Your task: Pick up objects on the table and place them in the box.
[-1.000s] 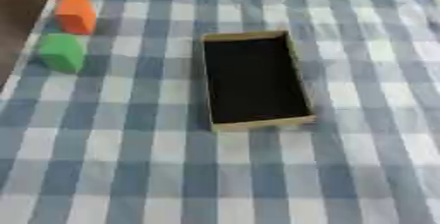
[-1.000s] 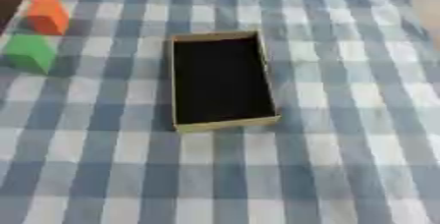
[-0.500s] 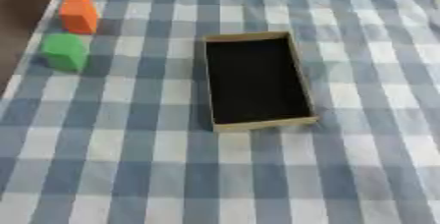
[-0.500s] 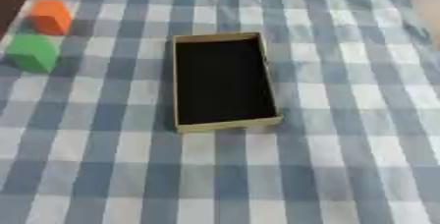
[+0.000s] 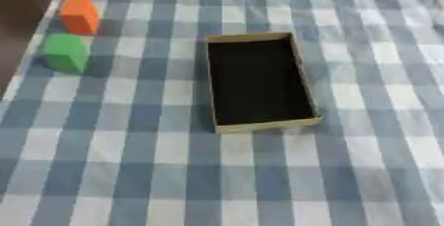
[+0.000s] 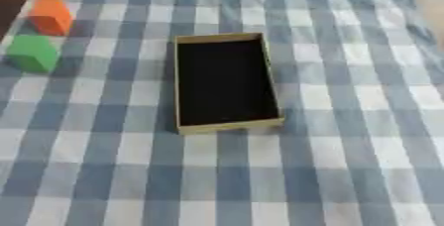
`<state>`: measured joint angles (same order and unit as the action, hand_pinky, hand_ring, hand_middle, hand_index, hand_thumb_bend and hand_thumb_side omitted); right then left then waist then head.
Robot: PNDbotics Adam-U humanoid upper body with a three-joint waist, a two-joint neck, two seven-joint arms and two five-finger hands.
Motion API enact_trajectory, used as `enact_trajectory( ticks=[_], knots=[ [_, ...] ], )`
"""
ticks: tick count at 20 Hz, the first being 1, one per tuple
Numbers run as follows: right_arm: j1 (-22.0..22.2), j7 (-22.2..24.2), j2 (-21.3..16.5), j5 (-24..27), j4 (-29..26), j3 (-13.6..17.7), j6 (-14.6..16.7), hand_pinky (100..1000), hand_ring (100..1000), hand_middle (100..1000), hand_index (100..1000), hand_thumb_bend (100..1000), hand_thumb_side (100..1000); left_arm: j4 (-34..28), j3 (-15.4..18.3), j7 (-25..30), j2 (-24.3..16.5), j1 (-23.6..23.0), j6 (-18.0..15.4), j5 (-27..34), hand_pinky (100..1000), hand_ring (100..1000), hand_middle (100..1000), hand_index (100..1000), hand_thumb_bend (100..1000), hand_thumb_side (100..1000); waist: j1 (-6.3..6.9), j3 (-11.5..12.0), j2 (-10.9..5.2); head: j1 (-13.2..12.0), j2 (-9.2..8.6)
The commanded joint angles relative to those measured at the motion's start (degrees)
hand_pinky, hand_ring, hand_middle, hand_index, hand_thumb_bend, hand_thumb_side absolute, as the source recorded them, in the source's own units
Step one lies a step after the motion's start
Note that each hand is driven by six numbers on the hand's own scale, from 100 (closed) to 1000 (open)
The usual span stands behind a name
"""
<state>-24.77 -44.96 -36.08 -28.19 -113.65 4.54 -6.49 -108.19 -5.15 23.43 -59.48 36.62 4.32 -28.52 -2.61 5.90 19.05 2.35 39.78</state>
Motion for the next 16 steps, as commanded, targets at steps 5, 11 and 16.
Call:
enact_trajectory(
  ticks=[5,11,16],
  knots=[
    [-0.82,0.29,-2.22,-0.3,-0.94,0.12,0.0,809,781,785,805,100,1000,5.46,-1.2,8.21,-0.98,4.59,-6.81,-4.42,803,873,827,905,490,194,0.19,-0.12,-0.93,-0.44,0.21],
    [-0.91,0.41,-2.31,-0.21,-0.94,0.0,-0.01,809,781,784,805,100,1000,11.93,-3.71,12.65,0.62,8.78,-10.39,-8.36,813,889,829,916,575,191,0.12,-0.32,-0.8,-0.5,-0.09],
    [-0.94,0.47,-2.36,-0.12,-0.94,-0.06,-0.07,809,781,784,804,100,1000,16.63,-5.03,15.31,2.29,11.37,-12.48,-10.89,817,894,824,920,600,208,0.05,-0.47,-0.64,-0.36,-0.47]
  ],
)
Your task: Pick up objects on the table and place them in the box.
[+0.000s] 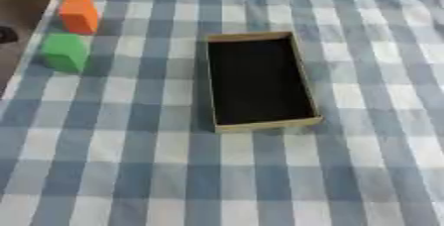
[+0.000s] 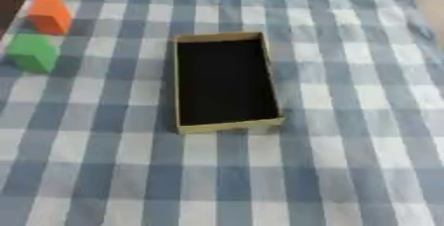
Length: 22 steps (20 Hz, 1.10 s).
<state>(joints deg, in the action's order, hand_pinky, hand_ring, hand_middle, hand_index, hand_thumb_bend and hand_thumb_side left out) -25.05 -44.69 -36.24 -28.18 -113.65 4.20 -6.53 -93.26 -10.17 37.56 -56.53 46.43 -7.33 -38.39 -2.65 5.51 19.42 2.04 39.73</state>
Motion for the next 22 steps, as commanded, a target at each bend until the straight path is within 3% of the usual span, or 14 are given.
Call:
enact_trajectory(
  ticks=[1,15,22],
  knots=[
    [-0.69,0.22,-2.21,-0.1,-0.94,0.25,-0.03,809,781,784,804,100,1000,2.61,-0.21,1.6,-0.31,2.05,-1.16,-1.15,817,894,824,920,600,208,0.08,-0.09,-0.97,-0.02,-0.52],
    [-1.35,0.48,-2.65,0.04,-0.94,0.01,-0.01,809,782,784,805,100,1000,13.94,-1.26,6.45,4.0,8.61,-4.44,-4.89,837,917,831,918,629,204,-0.1,-1.0,0.04,-0.01,-1.74],
    [-1.75,0.57,-2.99,0.24,-0.94,-0.19,0.0,808,781,783,804,100,1000,17.41,-2.05,9.26,5.66,10.55,-7.12,-4.24,853,929,846,914,633,100,0.03,-1.34,0.95,-0.36,-2.5]
  ],
)
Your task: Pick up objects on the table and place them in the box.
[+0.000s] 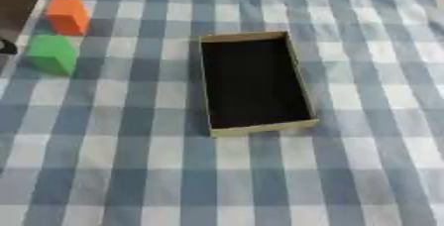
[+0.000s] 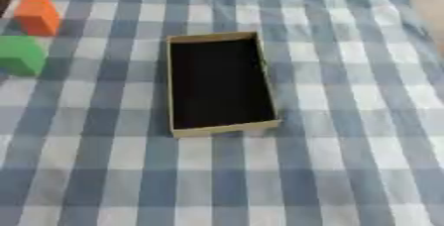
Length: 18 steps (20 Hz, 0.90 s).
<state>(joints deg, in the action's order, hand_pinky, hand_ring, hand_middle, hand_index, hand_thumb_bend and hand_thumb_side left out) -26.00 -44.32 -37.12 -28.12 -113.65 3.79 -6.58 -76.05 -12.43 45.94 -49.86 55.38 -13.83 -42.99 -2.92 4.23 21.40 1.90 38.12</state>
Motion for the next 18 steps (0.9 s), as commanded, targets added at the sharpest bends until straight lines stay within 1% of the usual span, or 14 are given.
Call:
enact_trajectory(
  ticks=[1,5,10,18],
  knots=[
    [-0.89,0.23,-2.13,0.2,-0.94,0.16,0.08,808,781,783,804,100,1000,0.31,0.04,1.01,-0.81,1.83,-0.71,0.44,852,928,845,915,631,101,0.31,-0.08,-0.86,-0.25,-1.03],
    [-1.21,0.33,-2.22,0.35,-0.94,0.0,0.14,808,781,782,804,100,1000,0.77,-0.69,1.47,-0.11,2.58,-0.54,0.44,848,924,841,922,631,118,0.34,-0.1,-0.26,-0.42,-1.48],
    [-1.45,0.39,-2.33,0.52,-0.94,-0.1,0.15,807,780,781,803,100,1000,1.88,-0.82,1.28,0.82,3.34,0.63,-0.23,836,913,830,924,623,127,0.33,-0.25,0.4,-0.62,-2.05],
    [-2.01,0.49,-2.39,0.74,-0.94,-0.28,0.26,807,780,781,803,100,1000,6.77,0.61,-0.01,3.22,5.47,2.67,-2.27,836,912,837,924,590,137,0.43,-0.57,1.41,-1.47,-3.05]
  ],
)
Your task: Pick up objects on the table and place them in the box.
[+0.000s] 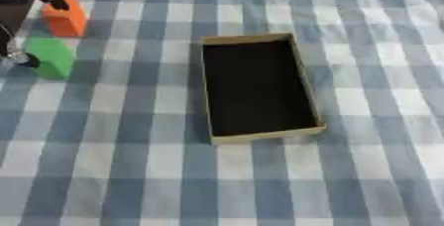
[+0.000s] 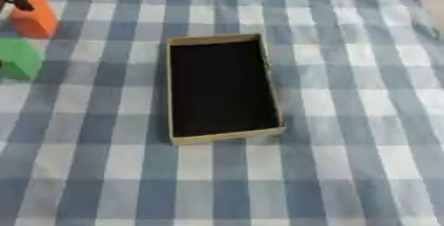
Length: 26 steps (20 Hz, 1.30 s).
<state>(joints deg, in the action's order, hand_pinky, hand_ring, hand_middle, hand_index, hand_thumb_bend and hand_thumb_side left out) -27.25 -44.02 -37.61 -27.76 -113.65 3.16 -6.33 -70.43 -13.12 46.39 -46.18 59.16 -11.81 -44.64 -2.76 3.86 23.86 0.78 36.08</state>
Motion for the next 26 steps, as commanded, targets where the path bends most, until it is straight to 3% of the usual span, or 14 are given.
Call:
enact_trajectory(
  ticks=[1,7,15,22,26],
  knots=[
    [-0.84,0.19,-1.92,0.41,-0.94,0.33,0.04,807,780,781,803,100,1000,1.95,1.47,-0.57,-0.09,1.99,0.76,-0.8,836,911,837,924,586,137,0.29,-0.28,-0.91,-0.46,-1.17],
    [-0.89,0.02,-1.88,0.61,-0.94,0.37,0.02,806,779,780,802,100,1000,4.39,1.24,0.46,1.14,2.37,-0.22,-0.75,804,883,808,900,521,139,0.44,-0.47,-0.07,-0.88,-1.74],
    [-0.44,-0.21,-1.94,0.71,-0.94,0.48,-0.12,805,779,779,801,100,1000,3.15,1.22,4.77,0.23,2.26,-0.6,1.45,778,856,780,881,457,172,0.6,-0.05,0.07,-0.61,-1.15],
    [-0.2,-0.28,-1.73,0.76,-0.94,0.57,-0.2,805,779,779,801,100,1000,2.35,1.05,4.06,-0.07,2.09,0.09,-2.11,809,887,821,891,551,191,0.5,-0.17,-0.05,-0.49,-1.27],
    [-0.03,-0.27,-1.63,0.73,-0.94,0.64,-0.23,805,779,779,801,100,1000,0.82,1.27,1.88,-0.34,2.15,0.05,-4.15,789,849,754,863,540,194,0.47,0.05,-0.31,-0.26,-1.09]
  ],
)
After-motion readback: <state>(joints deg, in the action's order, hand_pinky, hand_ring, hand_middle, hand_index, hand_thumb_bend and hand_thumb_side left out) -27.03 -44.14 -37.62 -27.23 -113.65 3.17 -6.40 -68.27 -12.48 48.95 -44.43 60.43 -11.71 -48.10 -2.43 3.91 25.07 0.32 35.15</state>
